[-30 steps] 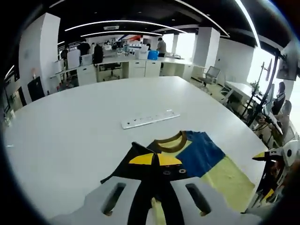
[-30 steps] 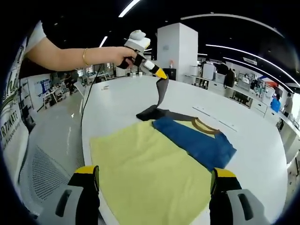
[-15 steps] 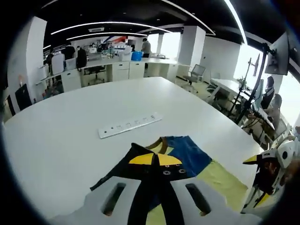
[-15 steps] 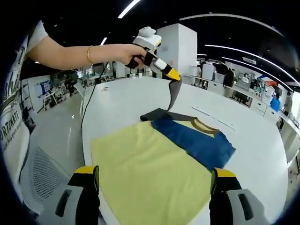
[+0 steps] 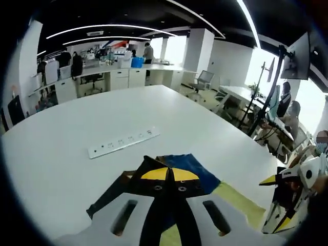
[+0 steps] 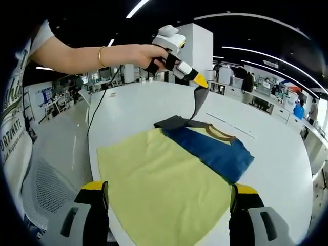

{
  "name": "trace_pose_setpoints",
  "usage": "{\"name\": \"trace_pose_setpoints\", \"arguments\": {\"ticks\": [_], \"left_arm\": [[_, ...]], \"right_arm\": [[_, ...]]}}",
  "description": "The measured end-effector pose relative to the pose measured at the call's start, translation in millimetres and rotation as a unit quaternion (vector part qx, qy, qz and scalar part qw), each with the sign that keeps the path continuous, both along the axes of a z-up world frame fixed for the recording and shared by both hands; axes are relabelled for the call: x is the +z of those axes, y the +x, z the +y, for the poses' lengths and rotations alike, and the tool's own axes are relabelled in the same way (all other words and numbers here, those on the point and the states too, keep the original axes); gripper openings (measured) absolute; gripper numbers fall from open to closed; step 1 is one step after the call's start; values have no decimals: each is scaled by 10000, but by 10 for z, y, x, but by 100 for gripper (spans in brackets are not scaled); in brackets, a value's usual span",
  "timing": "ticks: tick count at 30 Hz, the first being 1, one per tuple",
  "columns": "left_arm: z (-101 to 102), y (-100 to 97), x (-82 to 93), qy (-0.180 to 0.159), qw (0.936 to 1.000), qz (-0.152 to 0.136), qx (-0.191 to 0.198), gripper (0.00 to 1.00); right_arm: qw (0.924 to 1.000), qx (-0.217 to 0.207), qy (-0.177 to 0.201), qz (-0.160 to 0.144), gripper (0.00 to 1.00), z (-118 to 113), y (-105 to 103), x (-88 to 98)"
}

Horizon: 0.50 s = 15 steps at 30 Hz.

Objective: Fold the garment on the visible template until the final outline fits inside the template.

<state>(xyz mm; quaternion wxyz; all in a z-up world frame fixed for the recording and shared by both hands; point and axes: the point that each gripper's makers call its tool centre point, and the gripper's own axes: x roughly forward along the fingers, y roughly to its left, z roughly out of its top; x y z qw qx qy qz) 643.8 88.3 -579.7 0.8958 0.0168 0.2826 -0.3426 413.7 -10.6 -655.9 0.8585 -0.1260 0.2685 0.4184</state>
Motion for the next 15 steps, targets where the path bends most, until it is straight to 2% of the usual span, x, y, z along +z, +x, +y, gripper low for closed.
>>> {"name": "trace_pose_setpoints", "arguments": {"ticks": [11, 15], "left_arm": [[-411, 20, -202, -44, 9998, 10, -194, 0], [-521, 30, -288, -95, 9996, 100, -236, 0]], "right_arm": [[9999, -92, -10, 81, 99, -54, -44, -64], [9999, -123, -13, 103, 99, -64, -55, -78]]}}
